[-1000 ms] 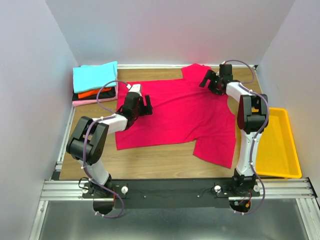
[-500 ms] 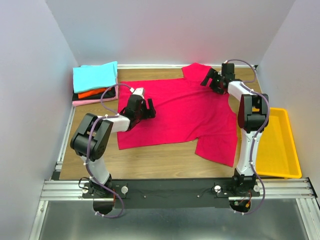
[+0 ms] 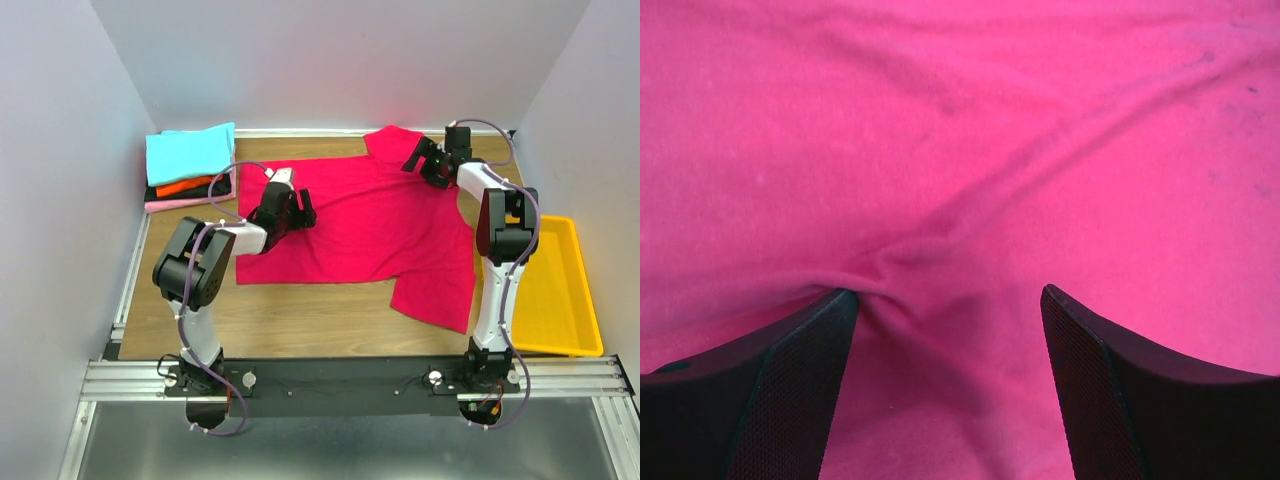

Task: Fold and stack the t-shirts
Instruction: Flatten the tshirt out

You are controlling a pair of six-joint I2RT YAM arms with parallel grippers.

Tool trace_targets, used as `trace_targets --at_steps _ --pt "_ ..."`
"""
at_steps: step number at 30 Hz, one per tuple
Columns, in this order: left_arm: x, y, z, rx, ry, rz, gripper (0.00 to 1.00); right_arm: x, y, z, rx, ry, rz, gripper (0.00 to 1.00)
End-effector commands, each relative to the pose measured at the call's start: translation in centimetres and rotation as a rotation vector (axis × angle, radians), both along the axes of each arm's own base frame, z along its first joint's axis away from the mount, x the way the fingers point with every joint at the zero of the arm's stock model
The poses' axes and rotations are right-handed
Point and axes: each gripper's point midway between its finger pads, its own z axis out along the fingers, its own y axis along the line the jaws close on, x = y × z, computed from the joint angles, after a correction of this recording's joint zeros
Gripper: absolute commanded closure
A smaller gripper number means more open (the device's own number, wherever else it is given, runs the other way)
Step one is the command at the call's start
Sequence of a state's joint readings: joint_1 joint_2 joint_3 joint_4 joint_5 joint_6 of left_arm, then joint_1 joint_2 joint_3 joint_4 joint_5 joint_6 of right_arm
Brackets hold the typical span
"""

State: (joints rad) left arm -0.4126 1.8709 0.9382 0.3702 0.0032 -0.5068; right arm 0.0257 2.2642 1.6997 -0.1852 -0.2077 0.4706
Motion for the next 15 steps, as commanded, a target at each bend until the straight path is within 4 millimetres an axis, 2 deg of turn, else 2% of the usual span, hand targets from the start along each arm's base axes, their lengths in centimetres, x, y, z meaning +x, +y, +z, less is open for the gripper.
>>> trace_targets --at_steps 1,4,7,8,9,10,11,12,13,14,15 --pt "-1.0 1.1 -2.8 0.060 0.086 0.035 0.18 -2.7 -0.5 -2.9 -0.007 0.133 0.016 0.00" --pt "-1.5 1.7 -1.4 0.073 0.058 0.064 0.18 -2.3 -0.4 -1.0 -0.003 0.096 0.031 0.00" --pt "-2.8 3.6 0.9 0.114 0.016 0.144 0.18 -2.2 -0.4 1.7 -0.007 0.044 0.043 0.00" --pt "-3.1 4.2 3.2 0.114 -0.035 0.207 0.18 -2.5 -0.3 2.0 -0.009 0.041 0.043 0.00" --pt "-4.3 5.0 3.1 0.133 -0.029 0.242 0.17 -2.6 -0.3 2.7 -0.011 0.028 0.044 0.00" --pt "-5.1 6.2 4.9 0.136 -0.068 0.308 0.17 -3.0 -0.4 3.8 -0.013 0.011 0.044 0.00" --pt "-6.0 6.1 5.5 0.101 -0.074 0.343 0.16 -3.1 -0.5 4.6 -0.015 -0.006 0.042 0.00" --pt "-7.7 6.9 4.4 0.099 -0.051 0.371 0.16 -3.3 -0.4 5.1 -0.016 -0.016 0.042 0.00" --pt "-8.6 7.7 4.5 0.089 -0.050 0.416 0.16 -3.6 -0.6 6.5 -0.019 -0.042 0.040 0.00" --pt "-9.3 8.0 5.8 0.040 -0.071 0.443 0.17 -4.0 -0.6 6.4 -0.022 -0.039 0.037 0.00" --pt "-10.0 8.5 5.7 0.002 -0.059 0.484 0.18 -4.4 -0.6 6.5 -0.022 -0.039 0.037 0.00"
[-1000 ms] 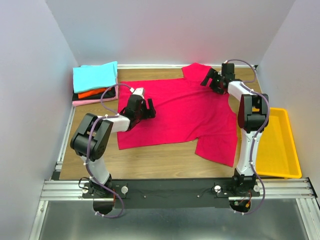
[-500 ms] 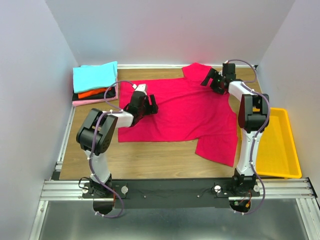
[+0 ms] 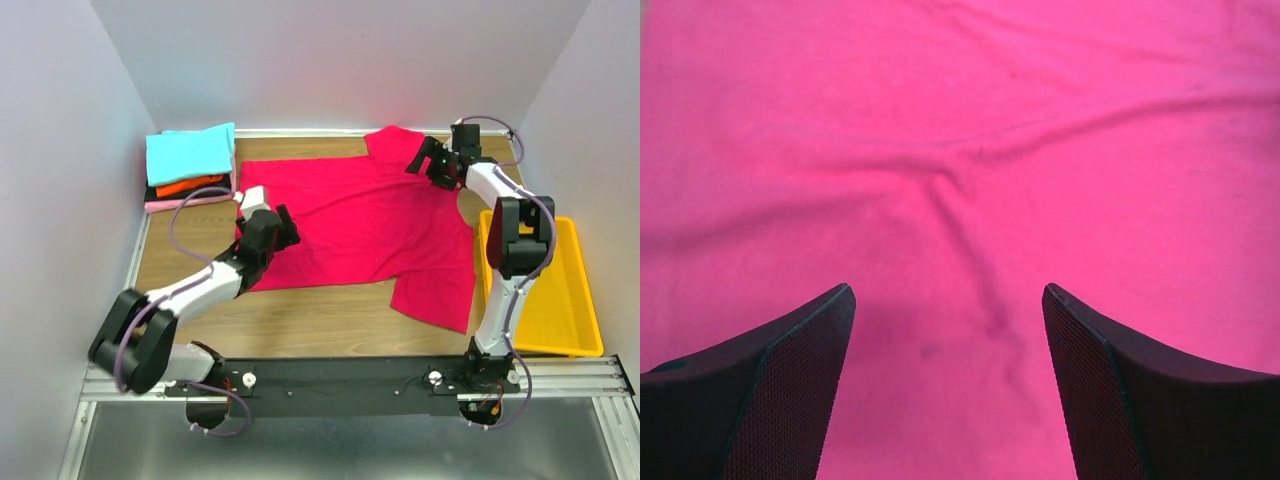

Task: Fold and stack the t-shirts
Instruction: Flatten the tshirt out, then fold the tshirt

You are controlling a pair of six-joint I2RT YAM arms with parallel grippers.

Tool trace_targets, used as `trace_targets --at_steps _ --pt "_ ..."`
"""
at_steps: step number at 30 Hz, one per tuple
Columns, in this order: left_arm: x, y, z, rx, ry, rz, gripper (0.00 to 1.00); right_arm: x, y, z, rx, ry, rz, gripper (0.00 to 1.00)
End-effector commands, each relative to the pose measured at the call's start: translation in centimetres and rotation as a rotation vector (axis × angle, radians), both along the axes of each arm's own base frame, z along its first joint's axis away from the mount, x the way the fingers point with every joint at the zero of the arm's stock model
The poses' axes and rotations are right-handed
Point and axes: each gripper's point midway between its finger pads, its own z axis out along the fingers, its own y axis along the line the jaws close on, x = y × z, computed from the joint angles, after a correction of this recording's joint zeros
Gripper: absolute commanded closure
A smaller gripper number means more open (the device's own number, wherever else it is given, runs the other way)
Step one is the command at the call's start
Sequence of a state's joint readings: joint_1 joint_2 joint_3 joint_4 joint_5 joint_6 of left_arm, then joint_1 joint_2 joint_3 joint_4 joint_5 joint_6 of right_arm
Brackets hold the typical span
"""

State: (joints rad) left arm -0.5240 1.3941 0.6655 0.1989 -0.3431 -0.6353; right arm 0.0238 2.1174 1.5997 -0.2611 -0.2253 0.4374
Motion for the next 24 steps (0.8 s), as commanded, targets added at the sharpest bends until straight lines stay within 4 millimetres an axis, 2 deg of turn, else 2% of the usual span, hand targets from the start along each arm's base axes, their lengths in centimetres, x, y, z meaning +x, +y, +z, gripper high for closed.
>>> trace_targets --at_steps 1,2,4,10,11,12,17,24 --pt "-3.7 5.2 -1.6 -0.017 0.041 0.282 0.18 -1.1 -0.7 4.6 -0.012 -0.081 0.005 0.00" --pt "-4.3 6.0 -1.1 -0.036 0.028 0.324 0.18 -1.3 -0.6 4.7 -0.014 -0.083 0.004 0.00" --pt "-5.9 7.6 -2.0 -0.041 0.069 0.407 0.19 -2.0 -0.6 4.9 -0.009 -0.083 0.013 0.00" --pt "-8.6 9.8 -3.1 -0.052 0.164 0.562 0.27 -3.3 -0.2 4.7 0.021 -0.078 0.038 0.00" --pt "-9.3 10.1 -3.2 -0.040 0.191 0.579 0.27 -3.2 -1.6 4.8 0.027 -0.082 0.013 0.00" --pt "-9.1 10.0 -3.0 -0.063 0.186 0.590 0.28 -3.2 -1.9 4.8 0.033 -0.082 0.008 0.00" --pt "-12.1 10.8 -4.9 -0.114 0.292 0.683 0.31 -3.7 -3.3 4.3 0.104 -0.073 0.007 0.00" --pt "-13.1 10.9 -5.2 -0.120 0.335 0.704 0.34 -4.1 -4.4 4.1 0.155 -0.077 -0.003 0.00"
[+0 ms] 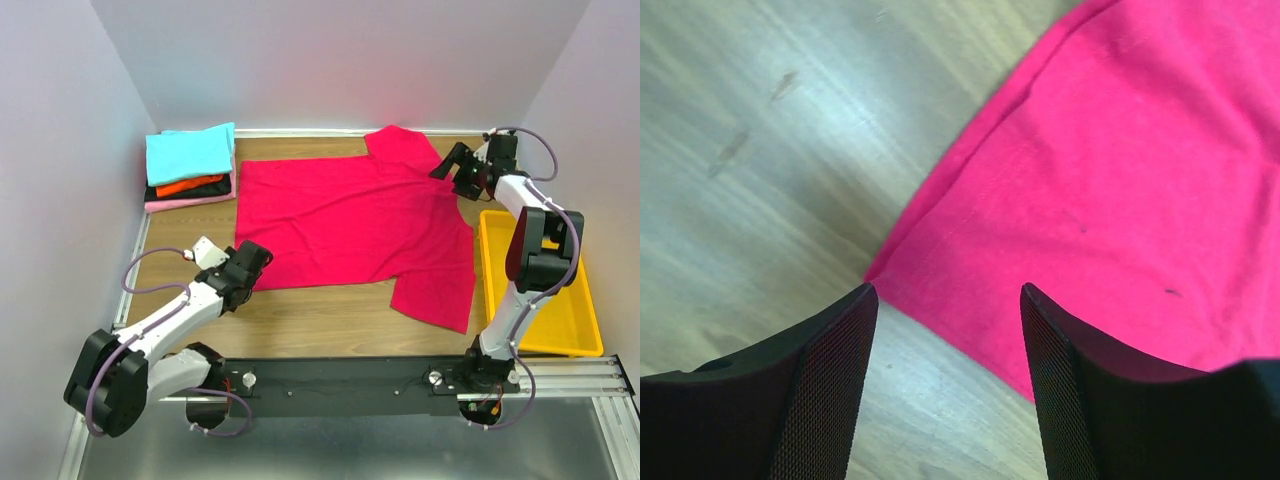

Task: Fold and stack the t-shirts
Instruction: Fold the tshirt

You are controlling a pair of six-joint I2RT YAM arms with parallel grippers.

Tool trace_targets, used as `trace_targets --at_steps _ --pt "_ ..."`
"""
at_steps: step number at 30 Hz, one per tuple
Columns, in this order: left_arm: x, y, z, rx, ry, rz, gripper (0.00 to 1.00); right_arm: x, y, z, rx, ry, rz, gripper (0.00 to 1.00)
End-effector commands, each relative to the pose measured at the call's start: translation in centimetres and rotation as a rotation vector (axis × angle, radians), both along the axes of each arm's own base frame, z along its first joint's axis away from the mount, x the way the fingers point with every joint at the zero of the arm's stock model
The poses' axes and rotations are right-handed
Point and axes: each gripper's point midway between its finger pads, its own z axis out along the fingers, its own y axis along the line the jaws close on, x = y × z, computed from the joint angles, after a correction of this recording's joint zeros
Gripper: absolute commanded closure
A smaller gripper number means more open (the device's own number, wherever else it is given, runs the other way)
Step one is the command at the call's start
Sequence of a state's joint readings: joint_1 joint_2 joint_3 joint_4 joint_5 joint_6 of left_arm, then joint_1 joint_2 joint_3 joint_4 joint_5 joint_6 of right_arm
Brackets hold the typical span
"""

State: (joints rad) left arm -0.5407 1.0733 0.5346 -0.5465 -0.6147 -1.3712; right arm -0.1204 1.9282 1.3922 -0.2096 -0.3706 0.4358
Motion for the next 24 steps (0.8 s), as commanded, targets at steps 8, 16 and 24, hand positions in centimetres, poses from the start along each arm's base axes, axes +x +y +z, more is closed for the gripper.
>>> trace_targets --at_steps 8,16,24 --pt "-1.1 0.8 -1.8 0.048 0.112 0.064 0.37 -0.6 -0.6 1.0 0.100 -0.043 0.019 0.00" --pt "-1.1 1.2 -2.6 0.067 0.117 0.077 0.38 -1.0 -1.3 1.3 0.104 -0.052 0.000 0.00" --pt "-0.5 1.6 -2.7 0.084 0.110 0.081 0.46 -1.4 -1.7 1.6 0.106 -0.061 -0.010 0.00"
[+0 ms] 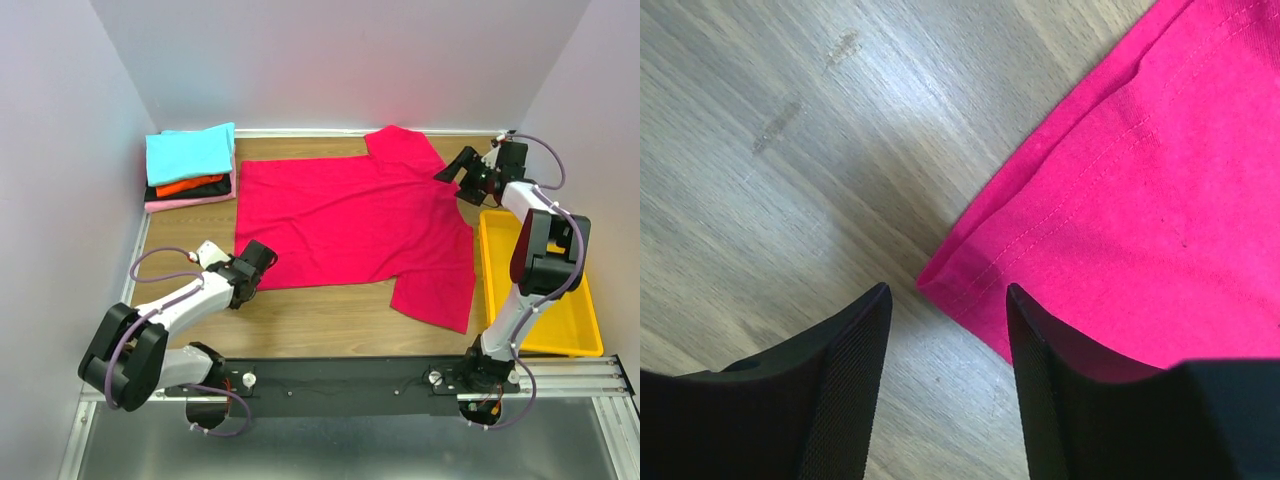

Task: Fold and stack the t-shirts
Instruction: Fold the tshirt

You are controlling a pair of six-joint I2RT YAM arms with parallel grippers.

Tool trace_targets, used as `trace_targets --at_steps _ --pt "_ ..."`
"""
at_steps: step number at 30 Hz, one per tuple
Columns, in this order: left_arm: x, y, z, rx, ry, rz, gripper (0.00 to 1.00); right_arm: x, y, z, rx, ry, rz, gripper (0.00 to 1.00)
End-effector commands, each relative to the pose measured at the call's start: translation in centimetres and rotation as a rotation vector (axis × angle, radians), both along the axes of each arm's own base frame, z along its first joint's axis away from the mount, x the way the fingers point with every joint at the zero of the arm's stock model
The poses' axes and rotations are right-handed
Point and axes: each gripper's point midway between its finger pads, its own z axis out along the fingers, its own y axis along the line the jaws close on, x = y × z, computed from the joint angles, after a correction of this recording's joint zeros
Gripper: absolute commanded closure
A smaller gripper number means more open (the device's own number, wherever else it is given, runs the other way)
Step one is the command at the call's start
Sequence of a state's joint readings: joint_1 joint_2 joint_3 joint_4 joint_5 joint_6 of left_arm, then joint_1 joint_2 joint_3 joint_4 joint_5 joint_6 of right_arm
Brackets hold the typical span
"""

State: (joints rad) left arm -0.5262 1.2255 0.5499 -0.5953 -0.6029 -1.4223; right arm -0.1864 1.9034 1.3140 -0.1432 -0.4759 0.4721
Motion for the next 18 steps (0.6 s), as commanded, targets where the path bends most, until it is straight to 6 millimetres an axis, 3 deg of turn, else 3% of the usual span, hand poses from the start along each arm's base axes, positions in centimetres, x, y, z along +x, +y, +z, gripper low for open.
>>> trace_targets --at_steps 1,4,7,11,14,18 --pt "1.0 0.8 0.5 0.030 -0.042 0.030 0.48 -0.2 -0.4 1.8 0.010 -0.050 -0.001 0.00" --pt "1.2 0.8 0.3 0.025 -0.043 0.025 0.52 -0.3 -0.6 1.9 0.008 -0.053 -0.006 0.00" --pt "1.4 0.5 0.0 0.017 -0.040 0.004 0.72 -0.4 -0.6 2.0 0.011 -0.055 -0.006 0.00" --pt "1.6 0.3 -0.2 0.026 -0.024 -0.024 0.85 -0.4 -0.7 2.0 0.012 -0.057 -0.011 0.00" --pt "1.9 -0.1 -0.3 0.024 -0.018 -0.056 1.00 -0.4 -0.7 2.1 0.013 -0.059 -0.012 0.00" --pt "3.0 -0.5 0.7 0.038 -0.046 -0.111 1.00 -0.4 -0.7 2.3 0.008 -0.069 -0.010 0.00"
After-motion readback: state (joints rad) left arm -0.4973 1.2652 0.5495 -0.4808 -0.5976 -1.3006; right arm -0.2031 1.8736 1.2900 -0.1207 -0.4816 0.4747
